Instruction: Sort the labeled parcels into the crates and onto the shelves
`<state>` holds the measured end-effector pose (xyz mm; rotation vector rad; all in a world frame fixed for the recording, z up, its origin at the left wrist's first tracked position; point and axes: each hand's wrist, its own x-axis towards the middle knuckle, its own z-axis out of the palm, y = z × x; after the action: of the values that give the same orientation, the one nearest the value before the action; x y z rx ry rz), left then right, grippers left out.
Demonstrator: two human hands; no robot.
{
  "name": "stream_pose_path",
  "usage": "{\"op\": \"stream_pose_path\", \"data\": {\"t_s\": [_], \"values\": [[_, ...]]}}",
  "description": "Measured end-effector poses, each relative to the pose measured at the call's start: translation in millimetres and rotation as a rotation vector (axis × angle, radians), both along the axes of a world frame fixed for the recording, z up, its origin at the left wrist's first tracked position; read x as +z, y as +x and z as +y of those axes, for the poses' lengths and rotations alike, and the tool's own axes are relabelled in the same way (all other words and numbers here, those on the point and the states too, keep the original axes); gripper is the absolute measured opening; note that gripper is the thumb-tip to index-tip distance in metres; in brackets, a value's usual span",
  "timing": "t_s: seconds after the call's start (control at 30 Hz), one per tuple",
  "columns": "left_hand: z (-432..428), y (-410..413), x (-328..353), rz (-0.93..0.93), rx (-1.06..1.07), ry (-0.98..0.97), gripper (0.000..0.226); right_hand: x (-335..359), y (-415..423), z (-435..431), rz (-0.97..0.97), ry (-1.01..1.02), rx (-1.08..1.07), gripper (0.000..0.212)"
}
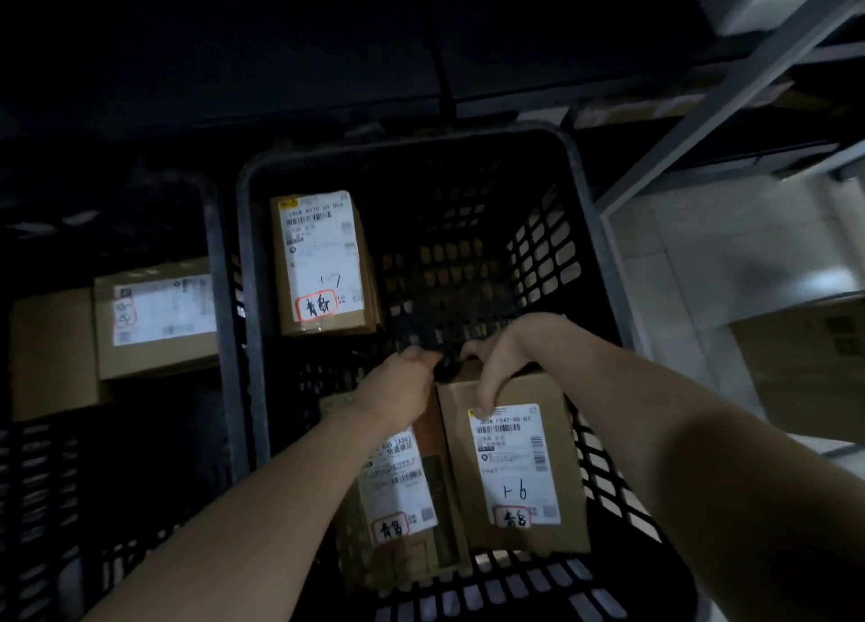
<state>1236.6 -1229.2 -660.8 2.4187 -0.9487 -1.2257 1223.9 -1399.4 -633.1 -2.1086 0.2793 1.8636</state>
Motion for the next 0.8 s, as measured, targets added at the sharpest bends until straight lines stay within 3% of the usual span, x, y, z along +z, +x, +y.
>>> {"op": "stream_pose_path", "data": {"t_s": [0.27, 0.4, 0.57, 0.8], "values": [[-13.4, 49.0, 98.7, -0.318, 0.121, -0.266, 0.05, 129.7, 50.0, -22.3, -0.3, -0.097, -0.245, 0.099], [-7.0, 76.7, 125.0, -0.498, 0.182, -0.292, 0.051, 149.6, 57.5, -29.8, -0.494, -0.213, -0.488, 0.103], [4.9, 88.5, 120.3, -0.43, 0.164, -0.109, 0.052, 121.4, 42.9, -26.8, -0.642, -0.287, -0.856, 0.102], [13.2, 79.2, 95.0, -0.388, 0.151, -0.017, 0.051, 105.1, 42.3, -14.0, -0.749, -0.448, -0.89, 0.099]]}}
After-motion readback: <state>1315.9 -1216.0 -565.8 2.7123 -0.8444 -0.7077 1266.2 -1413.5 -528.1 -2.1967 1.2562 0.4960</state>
